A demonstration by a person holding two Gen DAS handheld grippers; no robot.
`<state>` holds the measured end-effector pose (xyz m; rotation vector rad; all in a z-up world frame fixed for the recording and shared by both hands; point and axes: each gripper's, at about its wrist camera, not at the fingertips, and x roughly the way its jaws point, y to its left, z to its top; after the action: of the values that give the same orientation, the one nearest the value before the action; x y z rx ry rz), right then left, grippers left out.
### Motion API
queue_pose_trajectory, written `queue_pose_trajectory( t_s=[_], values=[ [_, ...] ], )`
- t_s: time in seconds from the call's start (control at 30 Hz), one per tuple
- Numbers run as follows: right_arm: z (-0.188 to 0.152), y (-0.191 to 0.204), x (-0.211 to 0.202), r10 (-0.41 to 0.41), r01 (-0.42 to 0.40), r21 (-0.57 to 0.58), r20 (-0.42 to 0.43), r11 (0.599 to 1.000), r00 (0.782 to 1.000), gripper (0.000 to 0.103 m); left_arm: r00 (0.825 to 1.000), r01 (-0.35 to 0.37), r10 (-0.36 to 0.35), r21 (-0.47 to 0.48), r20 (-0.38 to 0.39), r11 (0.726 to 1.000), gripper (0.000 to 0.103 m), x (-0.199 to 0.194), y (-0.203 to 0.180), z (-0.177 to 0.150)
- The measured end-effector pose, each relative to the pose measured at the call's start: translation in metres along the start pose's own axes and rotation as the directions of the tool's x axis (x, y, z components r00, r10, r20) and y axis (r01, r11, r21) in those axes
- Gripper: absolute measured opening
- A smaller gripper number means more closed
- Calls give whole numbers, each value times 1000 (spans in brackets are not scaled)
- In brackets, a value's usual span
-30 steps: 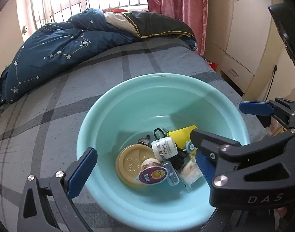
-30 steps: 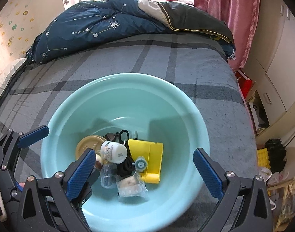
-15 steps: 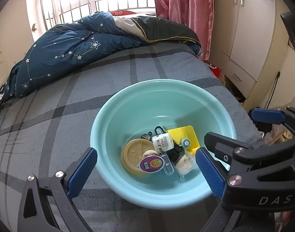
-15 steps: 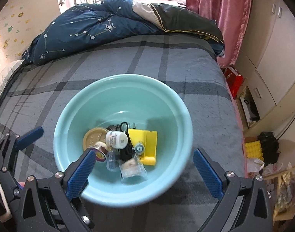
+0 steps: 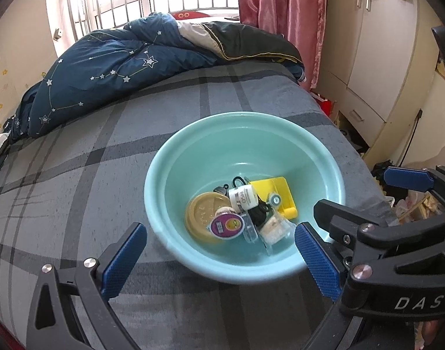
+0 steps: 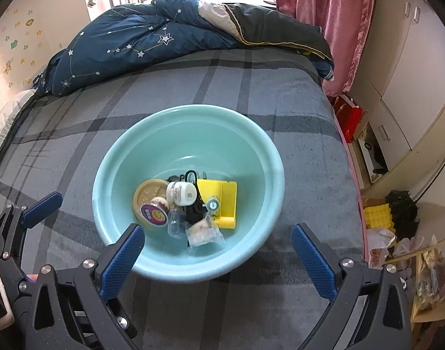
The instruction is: Organize objects
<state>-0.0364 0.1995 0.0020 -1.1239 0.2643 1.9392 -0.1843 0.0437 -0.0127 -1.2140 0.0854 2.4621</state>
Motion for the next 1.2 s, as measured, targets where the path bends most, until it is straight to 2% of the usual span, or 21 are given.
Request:
queue_pose_trajectory(
  t_s=[1.2],
  values=[
    [-19,0,-34,-21,21,-1,-1,1000,1000,103,999,27,-27,37,23,999,103,-34,-8,-12]
  ],
)
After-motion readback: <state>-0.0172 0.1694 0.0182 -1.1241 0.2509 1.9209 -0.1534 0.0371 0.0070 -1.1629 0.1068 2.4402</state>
